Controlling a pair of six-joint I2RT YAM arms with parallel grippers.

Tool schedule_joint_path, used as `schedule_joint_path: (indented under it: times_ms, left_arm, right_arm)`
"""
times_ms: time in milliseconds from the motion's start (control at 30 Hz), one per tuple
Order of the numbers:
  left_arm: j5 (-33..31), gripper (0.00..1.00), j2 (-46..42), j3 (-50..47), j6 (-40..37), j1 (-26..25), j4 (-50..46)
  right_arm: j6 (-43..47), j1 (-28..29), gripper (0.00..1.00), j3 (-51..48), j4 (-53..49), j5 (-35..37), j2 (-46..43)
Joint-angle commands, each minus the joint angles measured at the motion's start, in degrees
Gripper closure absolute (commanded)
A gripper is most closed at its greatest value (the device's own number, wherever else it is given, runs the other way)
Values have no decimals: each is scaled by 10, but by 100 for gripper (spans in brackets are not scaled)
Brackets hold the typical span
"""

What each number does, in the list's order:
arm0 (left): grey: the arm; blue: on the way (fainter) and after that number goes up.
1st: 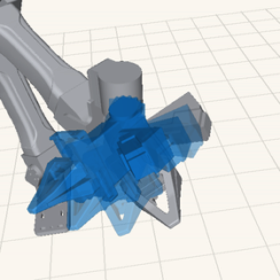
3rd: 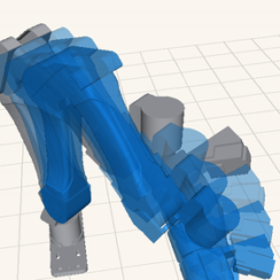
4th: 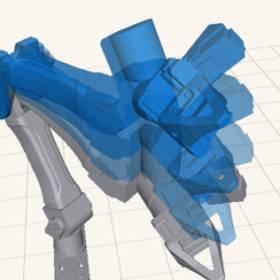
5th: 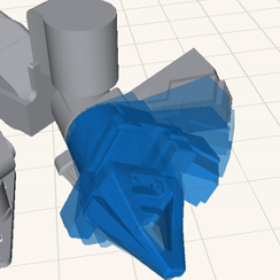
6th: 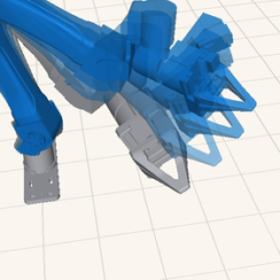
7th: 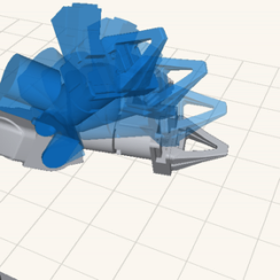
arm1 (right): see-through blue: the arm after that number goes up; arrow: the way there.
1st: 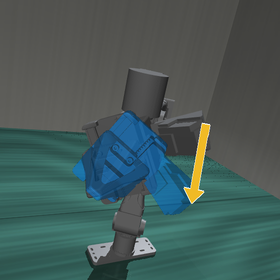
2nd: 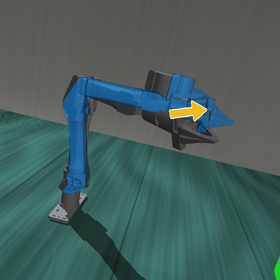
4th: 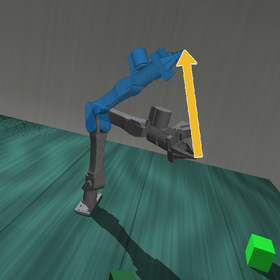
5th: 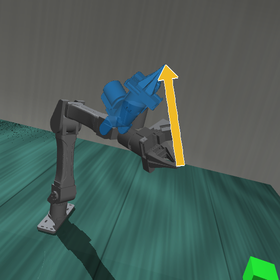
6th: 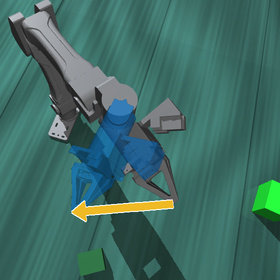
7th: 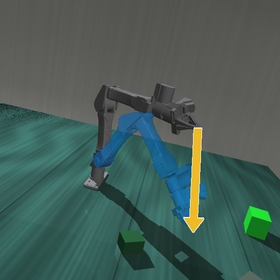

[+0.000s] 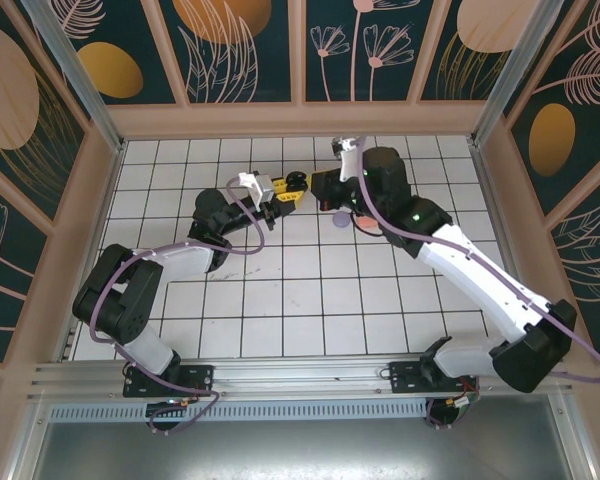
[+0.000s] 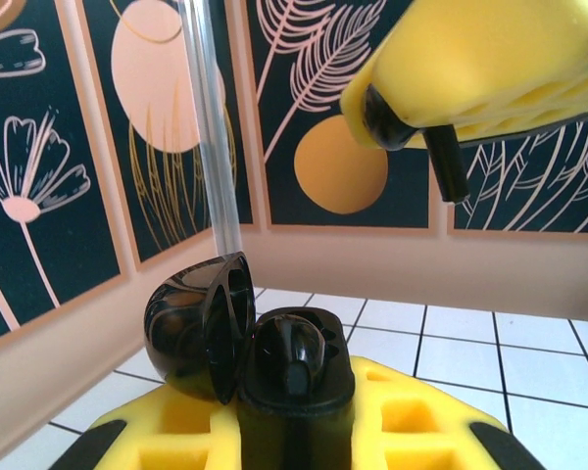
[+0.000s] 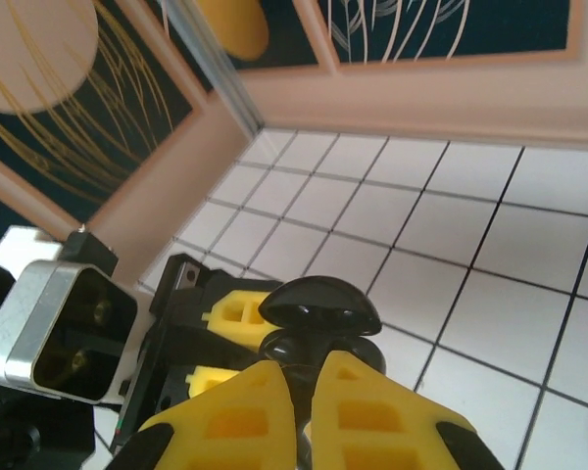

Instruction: Insert wireless bluetooth earbuds into charging case

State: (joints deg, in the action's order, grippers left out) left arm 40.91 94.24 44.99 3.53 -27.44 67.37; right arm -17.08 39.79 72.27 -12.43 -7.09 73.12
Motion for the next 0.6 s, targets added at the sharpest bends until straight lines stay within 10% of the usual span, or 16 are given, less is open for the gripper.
schedule_joint_path:
  times_ms: [0, 567]
  left_arm:
    - [-13, 100, -2, 3, 0, -4, 49]
    - [-5, 100, -26, 4, -65, -10, 62]
  right_arm:
    - [-32, -1, 99, -46, 127, 29, -35]
    - [-35, 25, 99, -127, 294, 3, -48]
